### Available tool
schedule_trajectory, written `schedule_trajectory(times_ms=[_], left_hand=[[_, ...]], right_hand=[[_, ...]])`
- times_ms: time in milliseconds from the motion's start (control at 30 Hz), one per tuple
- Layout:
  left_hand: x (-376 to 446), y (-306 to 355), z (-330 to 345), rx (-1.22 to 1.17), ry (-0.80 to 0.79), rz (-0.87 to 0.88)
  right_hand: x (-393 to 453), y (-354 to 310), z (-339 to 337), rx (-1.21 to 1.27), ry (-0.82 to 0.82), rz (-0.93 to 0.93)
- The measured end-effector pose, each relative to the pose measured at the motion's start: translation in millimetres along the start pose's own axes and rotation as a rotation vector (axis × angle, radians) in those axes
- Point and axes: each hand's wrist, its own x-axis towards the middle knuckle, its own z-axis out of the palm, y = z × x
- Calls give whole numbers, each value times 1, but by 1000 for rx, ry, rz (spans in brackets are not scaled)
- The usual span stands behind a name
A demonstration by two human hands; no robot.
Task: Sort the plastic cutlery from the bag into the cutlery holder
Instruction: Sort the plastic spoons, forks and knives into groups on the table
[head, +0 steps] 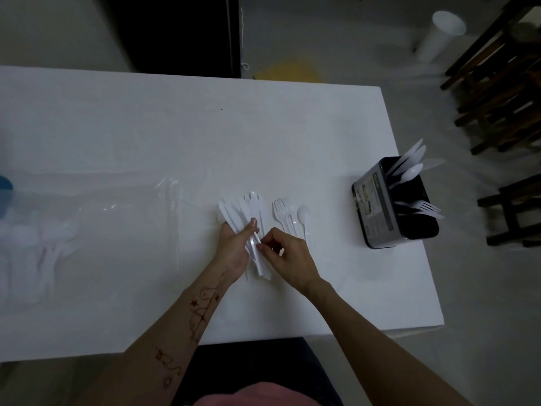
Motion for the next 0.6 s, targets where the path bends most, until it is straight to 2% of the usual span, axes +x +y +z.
schedule_trajectory(times_ms=[100,167,300,433,600], left_hand=[[0,-1,0,15,60,23],[-1,-1,-2,24,96,35],[-4,-1,-7,14,50,30],[-2,-3,-12,-64,7,-23],[-1,-3,-13,-16,0,-17]], right_hand=[[3,3,6,33,75,86],[9,14,10,-77,126,200],[16,26,18,-275,47,396],[20,26,24,-285,59,444],[21,25,25,-327,85,452]])
